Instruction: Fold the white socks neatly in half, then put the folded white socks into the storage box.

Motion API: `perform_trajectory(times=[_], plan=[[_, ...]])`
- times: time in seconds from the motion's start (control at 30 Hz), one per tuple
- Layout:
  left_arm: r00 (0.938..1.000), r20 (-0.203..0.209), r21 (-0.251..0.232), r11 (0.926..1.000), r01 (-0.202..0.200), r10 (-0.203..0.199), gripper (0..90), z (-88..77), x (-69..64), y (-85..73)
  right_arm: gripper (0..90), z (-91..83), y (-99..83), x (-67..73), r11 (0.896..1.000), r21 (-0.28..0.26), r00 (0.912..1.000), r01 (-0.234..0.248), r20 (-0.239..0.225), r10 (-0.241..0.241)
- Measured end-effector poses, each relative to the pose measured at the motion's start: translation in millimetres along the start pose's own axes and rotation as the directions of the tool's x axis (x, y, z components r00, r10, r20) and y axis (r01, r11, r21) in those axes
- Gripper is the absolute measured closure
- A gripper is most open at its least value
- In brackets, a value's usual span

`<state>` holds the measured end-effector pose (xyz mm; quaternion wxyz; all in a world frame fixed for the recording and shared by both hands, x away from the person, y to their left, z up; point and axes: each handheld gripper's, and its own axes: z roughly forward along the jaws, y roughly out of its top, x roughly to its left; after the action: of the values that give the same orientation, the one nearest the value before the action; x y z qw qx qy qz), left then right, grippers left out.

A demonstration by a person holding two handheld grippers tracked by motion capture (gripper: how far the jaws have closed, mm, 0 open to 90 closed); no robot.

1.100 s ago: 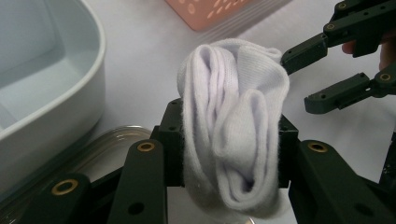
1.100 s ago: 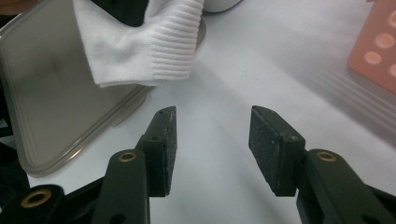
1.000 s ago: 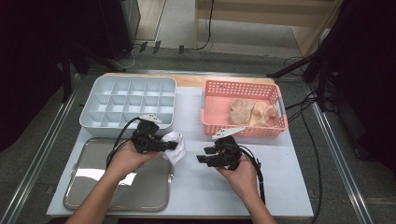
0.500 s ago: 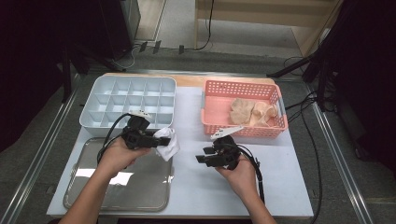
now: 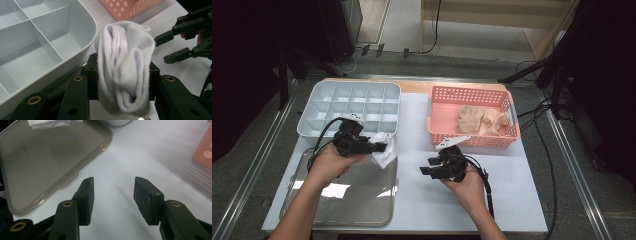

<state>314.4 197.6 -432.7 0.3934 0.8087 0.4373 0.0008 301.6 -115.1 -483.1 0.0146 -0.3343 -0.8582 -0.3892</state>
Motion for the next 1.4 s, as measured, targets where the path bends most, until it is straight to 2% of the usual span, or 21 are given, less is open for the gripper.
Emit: perform_trajectory(times=[0.47,0.53,0.63,0.97,1.07,1.23,1.33,1.4], plan=[[0.9998,-0.016,-0.015,0.9998,0.015,-0.015,60.8,-14.4,9.2,5.3,52.3,0.4,0.5,-0.3,1.000,-0.003,1.0000,0.007,0.000,-0.007],[0.9996,-0.025,-0.012,0.9999,0.010,-0.011,60.8,-16.0,11.0,7.6,52.3,-0.2,0.8,-0.3,1.000,-0.003,1.0000,0.007,0.001,-0.007],[0.9995,-0.012,-0.031,0.9991,0.029,-0.029,60.8,-19.5,13.2,10.8,52.3,-1.1,0.8,-0.5,1.000,-0.005,1.0000,0.004,-0.001,-0.004],[0.9986,-0.045,-0.037,0.9990,0.025,-0.027,60.7,-25.8,20.7,30.8,52.3,-1.0,0.4,-0.9,1.000,0.001,1.0000,-0.001,0.002,0.001],[0.9983,-0.050,-0.039,0.9988,0.029,-0.031,60.8,-25.4,24.7,35.9,52.4,-1.2,0.6,-1.3,1.000,-0.001,1.0000,-0.002,0.002,0.002],[0.9947,-0.099,-0.019,0.9994,0.028,-0.030,60.8,-19.5,34.7,44.2,52.3,-1.2,-0.2,-2.2,1.000,0.002,1.0000,-0.003,0.008,0.003],[0.9932,-0.105,-0.032,0.9984,0.048,-0.051,60.9,-14.8,40.8,46.9,52.3,-1.5,-0.3,-1.9,1.000,0.001,1.0000,-0.002,0.007,0.002],[0.9912,-0.120,-0.021,0.9984,0.052,-0.055,60.9,-8.7,43.9,50.1,52.3,-1.5,-0.4,-2.0,1.000,0.001,1.0000,-0.002,0.008,0.002]])
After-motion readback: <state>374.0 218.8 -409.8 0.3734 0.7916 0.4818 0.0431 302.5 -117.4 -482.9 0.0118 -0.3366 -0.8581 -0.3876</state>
